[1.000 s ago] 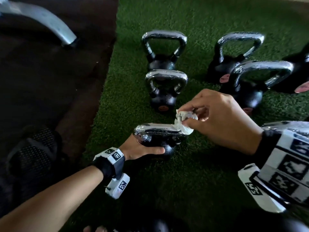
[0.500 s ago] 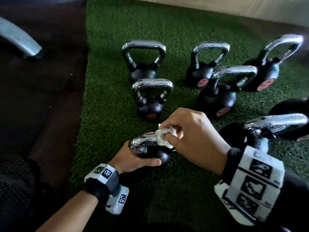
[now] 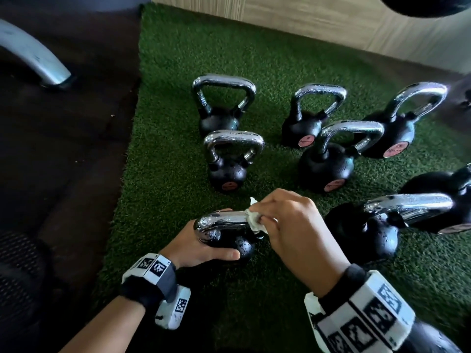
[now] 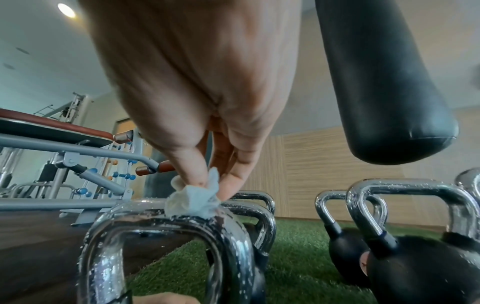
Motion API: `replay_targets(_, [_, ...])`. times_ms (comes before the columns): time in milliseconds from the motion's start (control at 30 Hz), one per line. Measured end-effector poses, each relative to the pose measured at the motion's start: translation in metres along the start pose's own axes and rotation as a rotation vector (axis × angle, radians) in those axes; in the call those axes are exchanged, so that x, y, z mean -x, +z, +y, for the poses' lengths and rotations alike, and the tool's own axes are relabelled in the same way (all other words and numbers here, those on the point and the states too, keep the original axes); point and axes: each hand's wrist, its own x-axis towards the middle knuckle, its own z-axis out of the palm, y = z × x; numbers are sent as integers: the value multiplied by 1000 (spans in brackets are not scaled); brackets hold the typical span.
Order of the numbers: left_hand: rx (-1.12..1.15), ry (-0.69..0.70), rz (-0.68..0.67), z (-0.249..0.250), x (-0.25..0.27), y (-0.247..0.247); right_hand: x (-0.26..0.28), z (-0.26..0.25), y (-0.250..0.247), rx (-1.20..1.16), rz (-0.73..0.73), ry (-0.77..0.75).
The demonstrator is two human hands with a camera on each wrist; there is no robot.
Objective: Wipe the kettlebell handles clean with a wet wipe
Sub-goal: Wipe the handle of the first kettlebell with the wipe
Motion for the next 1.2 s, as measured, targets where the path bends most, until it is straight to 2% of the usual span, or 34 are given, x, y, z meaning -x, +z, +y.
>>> replay_targets(167, [-30, -34, -6, 1, 0, 0, 7, 24, 3, -56, 111, 30])
replay_targets(233, [-44, -46, -6, 0, 0, -1, 6, 33, 1, -33, 116, 84])
replay_targets(400, [-59, -41, -17, 4, 0, -3, 5, 39, -3, -37, 151, 74])
replay_targets(500, [-62, -18, -49, 13, -2, -3, 1, 47, -1, -62, 104, 187])
replay_targets(633, [-102, 11, -86, 18, -2, -2, 2, 57, 3, -31, -50, 222])
replay_targets(800, [-118, 22, -78, 18, 1, 0, -2, 67, 11, -63, -70, 263])
replay_targets(1033, [-89, 71, -66, 21, 5, 3, -1, 74, 44, -156, -84, 394])
replay_targets(1100, [-139, 32, -111, 21, 7, -4, -1, 78, 44, -186, -94, 413])
replay_targets(1200, [-382, -31, -210, 26, 11, -30, 0, 84, 31, -167, -92, 408])
